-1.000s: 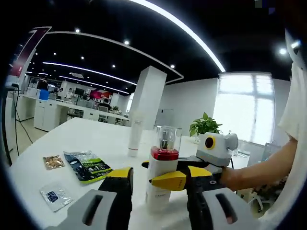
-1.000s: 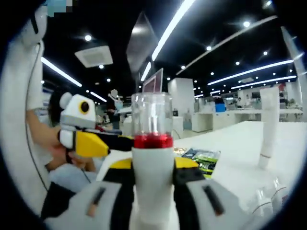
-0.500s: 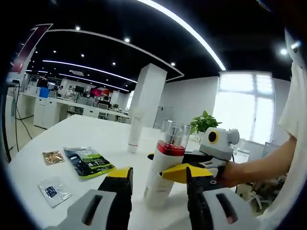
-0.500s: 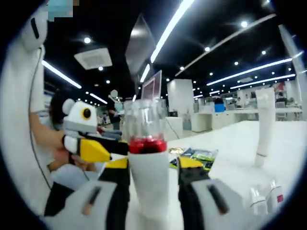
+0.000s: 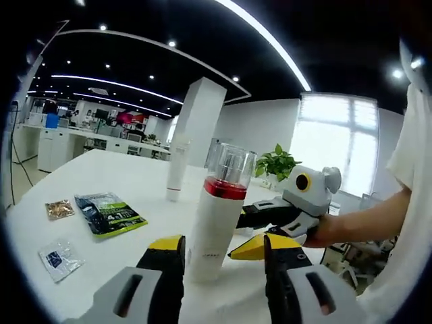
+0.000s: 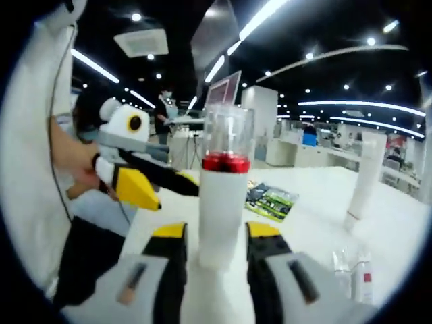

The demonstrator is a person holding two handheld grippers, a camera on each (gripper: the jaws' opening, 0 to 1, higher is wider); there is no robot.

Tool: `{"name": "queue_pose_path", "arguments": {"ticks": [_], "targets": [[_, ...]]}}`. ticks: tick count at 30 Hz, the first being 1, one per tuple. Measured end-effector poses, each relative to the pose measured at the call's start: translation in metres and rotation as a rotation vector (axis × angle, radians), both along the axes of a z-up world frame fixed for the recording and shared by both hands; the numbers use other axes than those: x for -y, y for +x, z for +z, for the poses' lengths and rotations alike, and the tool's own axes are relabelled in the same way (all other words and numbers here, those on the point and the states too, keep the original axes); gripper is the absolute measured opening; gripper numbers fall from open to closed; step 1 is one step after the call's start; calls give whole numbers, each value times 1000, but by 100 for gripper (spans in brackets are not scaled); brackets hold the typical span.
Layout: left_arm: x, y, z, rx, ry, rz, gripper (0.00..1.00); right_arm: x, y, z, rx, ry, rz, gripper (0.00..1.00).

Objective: Arrange the skincare products in the storage area until every visible bottle or jar stands upright without overlapping.

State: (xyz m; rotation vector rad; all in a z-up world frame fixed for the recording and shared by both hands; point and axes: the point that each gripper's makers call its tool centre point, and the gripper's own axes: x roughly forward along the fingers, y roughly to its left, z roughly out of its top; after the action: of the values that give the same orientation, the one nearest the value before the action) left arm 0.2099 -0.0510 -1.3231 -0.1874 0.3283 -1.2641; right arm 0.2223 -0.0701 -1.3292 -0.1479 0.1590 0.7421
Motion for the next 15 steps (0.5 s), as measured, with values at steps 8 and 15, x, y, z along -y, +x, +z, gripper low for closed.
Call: {"name": "queue_pose_path", "arguments": {"ticks": [8, 15], "targets": [[10, -3, 13, 24, -24, -16, 49, 3, 8, 4, -9, -15, 85, 26], [10, -5, 13, 24, -28, -21, 49, 5, 8, 3, -28, -45, 161, 24]]}}
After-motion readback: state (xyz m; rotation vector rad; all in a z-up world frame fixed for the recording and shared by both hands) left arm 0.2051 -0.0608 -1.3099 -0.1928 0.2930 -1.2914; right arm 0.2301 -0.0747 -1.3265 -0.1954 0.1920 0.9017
